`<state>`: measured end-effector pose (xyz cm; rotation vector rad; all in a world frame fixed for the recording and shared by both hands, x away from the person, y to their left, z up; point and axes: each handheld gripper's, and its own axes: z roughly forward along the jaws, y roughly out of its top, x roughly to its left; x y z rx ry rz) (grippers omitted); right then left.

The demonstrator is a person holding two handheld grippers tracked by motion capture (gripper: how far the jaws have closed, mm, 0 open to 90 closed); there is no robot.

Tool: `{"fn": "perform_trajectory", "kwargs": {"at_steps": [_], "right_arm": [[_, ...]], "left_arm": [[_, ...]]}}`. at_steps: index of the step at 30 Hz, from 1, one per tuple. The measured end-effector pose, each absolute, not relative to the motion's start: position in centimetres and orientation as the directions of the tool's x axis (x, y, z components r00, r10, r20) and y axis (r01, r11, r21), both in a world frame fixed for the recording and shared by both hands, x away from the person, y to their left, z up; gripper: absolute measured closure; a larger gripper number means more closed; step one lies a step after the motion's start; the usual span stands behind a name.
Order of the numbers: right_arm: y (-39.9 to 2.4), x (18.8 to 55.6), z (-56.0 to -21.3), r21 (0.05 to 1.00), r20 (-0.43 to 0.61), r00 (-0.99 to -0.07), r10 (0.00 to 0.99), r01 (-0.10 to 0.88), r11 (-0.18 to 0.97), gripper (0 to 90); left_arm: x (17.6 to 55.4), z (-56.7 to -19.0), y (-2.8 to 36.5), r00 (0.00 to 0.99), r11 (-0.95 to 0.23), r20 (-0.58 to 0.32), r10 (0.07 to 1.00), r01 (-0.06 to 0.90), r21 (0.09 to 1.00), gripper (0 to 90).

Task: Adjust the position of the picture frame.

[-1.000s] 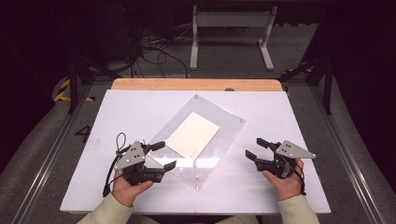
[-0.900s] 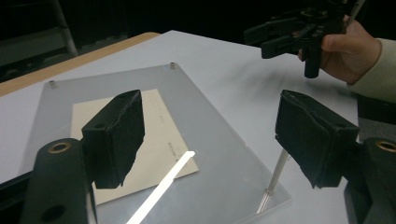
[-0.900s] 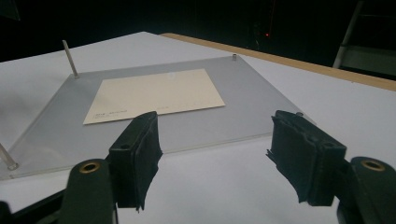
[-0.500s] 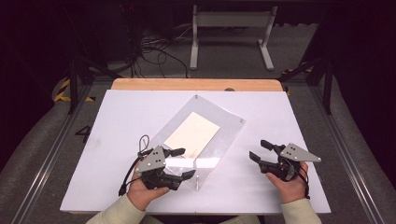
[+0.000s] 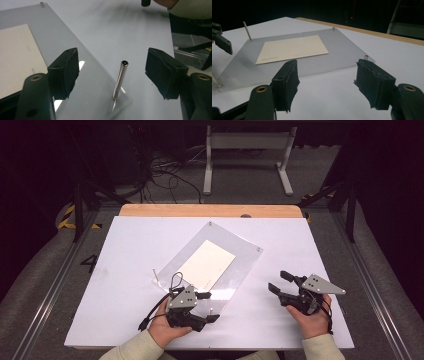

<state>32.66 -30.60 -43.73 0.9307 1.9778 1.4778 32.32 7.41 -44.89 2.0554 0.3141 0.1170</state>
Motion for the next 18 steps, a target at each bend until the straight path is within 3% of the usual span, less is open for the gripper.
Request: {"fn": "perform_trajectory", "kwargs": {"at_steps": [7,18], "right_arm": [[-30.6,32.6,-43.7,0.953,0.001,-0.646,0.764,0.232,0.195,40.4],[-30.3,32.5,-43.7,0.95,-0.007,-0.677,0.736,0.224,0.215,51.5]], "left_arm": [[32.2,-45.8,6.7,0.966,-0.506,-0.052,0.255,0.179,0.844,36.4],[32.0,-46.4,6.0,0.971,-0.557,-0.05,0.234,0.176,0.812,66.6]]}}
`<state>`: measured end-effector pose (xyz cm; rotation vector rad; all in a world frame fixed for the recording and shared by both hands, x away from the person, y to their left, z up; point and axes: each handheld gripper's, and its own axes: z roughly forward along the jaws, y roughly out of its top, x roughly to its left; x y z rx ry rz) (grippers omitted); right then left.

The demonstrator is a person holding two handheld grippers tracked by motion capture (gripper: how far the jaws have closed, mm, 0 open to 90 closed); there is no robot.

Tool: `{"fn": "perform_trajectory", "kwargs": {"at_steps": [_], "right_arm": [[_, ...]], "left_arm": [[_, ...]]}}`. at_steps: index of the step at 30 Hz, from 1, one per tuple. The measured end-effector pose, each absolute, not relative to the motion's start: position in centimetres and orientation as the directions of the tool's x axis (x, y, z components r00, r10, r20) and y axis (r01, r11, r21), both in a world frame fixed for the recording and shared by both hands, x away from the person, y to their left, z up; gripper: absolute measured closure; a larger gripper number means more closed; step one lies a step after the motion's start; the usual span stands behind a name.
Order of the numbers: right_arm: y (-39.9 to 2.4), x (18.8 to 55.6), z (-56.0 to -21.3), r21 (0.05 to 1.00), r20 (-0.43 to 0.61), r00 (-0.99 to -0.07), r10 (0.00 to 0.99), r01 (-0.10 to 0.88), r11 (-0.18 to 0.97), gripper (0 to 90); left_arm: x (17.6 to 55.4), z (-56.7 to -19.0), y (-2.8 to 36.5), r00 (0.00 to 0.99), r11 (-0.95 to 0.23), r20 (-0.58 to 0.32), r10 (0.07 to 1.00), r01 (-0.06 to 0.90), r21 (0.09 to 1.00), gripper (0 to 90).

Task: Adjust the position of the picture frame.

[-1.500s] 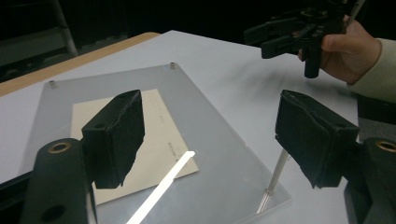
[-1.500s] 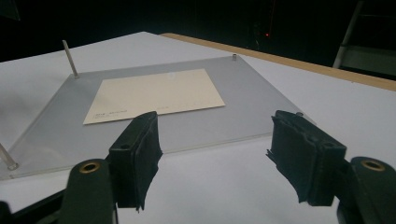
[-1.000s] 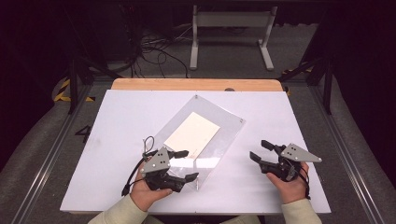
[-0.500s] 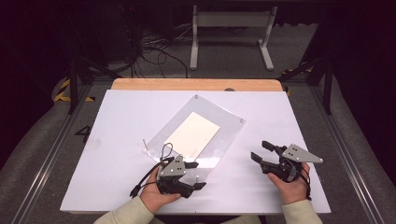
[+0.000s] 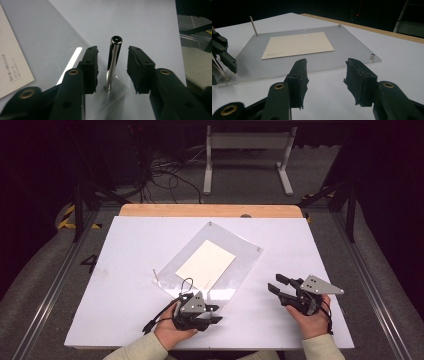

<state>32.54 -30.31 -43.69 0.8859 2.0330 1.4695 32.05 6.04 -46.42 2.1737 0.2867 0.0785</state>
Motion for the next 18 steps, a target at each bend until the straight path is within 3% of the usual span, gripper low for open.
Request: {"fn": "perform_trajectory", "kwargs": {"at_steps": [5,18], "right_arm": [[-30.2,32.6,-43.7,0.953,-0.005,-0.683,0.73,0.218,0.211,52.2],[-29.7,33.2,-43.7,0.955,0.002,-0.713,0.701,0.208,0.21,57.3]], "left_arm": [[32.1,-46.4,6.3,0.965,-0.553,-0.044,0.258,0.185,0.812,84.1],[31.7,-45.5,9.0,0.947,-0.591,-0.027,0.319,0.221,0.776,84.8]]}}
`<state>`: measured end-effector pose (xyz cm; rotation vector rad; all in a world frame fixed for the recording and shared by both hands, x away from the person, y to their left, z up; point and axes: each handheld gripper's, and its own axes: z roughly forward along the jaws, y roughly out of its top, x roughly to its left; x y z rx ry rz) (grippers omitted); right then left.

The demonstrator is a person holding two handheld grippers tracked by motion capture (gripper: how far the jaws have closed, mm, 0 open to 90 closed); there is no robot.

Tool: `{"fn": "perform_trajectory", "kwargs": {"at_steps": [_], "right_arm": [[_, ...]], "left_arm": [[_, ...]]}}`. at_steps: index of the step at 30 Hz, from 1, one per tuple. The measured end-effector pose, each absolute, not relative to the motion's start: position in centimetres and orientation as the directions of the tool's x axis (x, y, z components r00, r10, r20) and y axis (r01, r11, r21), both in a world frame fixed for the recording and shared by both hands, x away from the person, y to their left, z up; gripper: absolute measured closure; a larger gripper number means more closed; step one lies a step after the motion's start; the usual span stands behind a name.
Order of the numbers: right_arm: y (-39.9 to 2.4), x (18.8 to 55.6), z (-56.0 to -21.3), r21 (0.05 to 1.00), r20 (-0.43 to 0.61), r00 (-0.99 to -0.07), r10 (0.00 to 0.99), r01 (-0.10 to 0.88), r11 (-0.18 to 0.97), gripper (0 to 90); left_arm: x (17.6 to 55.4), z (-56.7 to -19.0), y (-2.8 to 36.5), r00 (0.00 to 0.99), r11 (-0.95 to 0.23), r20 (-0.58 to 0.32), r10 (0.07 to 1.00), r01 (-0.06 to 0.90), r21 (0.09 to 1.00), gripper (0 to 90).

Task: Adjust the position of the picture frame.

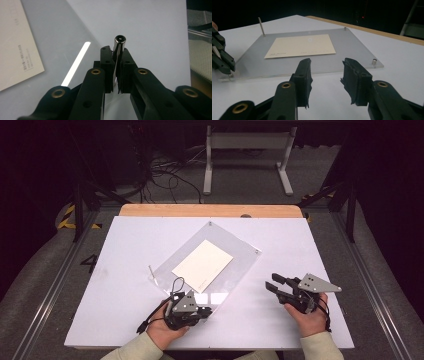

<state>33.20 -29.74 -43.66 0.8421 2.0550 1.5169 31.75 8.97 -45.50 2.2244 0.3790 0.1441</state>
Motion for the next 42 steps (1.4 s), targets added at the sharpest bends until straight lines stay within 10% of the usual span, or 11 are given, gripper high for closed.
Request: {"fn": "perform_trajectory", "kwargs": {"at_steps": [12,33,42], "right_arm": [[-27.8,34.9,-43.3,0.94,-0.01,-0.777,0.63,0.207,0.271,72.0],[-24.5,37.5,-42.8,0.883,-0.02,-0.82,0.572,0.254,0.395,71.8],[-21.6,40.6,-42.9,0.826,-0.03,-0.851,0.524,0.274,0.493,69.6]], "left_arm": [[31.9,-44.6,16.3,0.865,-0.529,-0.036,0.501,0.338,0.778,84.6],[35.3,-46.2,25.4,0.582,-0.317,-0.032,0.813,0.488,0.814,83.0],[35.0,-45.9,25.5,0.574,-0.286,-0.051,0.817,0.481,0.829,49.2]]}}
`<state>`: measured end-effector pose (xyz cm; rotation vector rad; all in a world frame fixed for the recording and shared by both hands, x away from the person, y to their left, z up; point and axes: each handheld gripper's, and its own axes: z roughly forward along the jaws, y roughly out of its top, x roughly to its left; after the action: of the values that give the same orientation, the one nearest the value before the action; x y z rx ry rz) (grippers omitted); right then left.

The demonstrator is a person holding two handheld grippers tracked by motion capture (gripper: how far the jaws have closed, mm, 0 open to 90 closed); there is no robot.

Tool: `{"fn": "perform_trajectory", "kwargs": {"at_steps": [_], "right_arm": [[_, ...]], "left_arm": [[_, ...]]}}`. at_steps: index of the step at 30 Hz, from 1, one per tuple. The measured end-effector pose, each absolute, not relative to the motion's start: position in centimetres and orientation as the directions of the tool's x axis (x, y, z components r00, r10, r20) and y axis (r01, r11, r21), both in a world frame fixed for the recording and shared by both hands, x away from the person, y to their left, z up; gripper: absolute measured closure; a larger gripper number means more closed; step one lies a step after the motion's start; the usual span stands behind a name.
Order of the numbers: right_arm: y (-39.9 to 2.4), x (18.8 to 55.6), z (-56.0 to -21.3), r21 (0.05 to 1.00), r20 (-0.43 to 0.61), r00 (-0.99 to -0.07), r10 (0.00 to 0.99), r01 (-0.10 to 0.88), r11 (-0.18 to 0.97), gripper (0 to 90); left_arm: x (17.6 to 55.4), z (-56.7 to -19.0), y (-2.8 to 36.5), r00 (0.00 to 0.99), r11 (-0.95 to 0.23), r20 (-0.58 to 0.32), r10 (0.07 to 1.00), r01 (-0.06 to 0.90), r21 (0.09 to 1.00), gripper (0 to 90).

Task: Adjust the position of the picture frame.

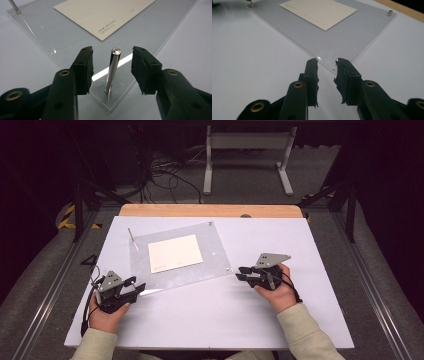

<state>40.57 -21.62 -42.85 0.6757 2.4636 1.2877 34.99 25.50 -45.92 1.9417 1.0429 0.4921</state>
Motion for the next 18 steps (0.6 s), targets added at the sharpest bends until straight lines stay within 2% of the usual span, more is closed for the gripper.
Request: {"fn": "perform_trajectory", "kwargs": {"at_steps": [9,18], "right_arm": [[-19.0,44.7,-44.1,0.771,-0.015,-0.889,0.457,0.281,0.572,71.1],[-18.3,46.4,-45.0,0.741,-0.01,-0.894,0.449,0.295,0.603,74.8]], "left_arm": [[34.6,-45.7,26.1,0.565,-0.274,-0.051,0.823,0.476,0.836,41.6],[34.3,-45.7,26.2,0.562,-0.282,-0.044,0.826,0.479,0.831,42.5]]}}
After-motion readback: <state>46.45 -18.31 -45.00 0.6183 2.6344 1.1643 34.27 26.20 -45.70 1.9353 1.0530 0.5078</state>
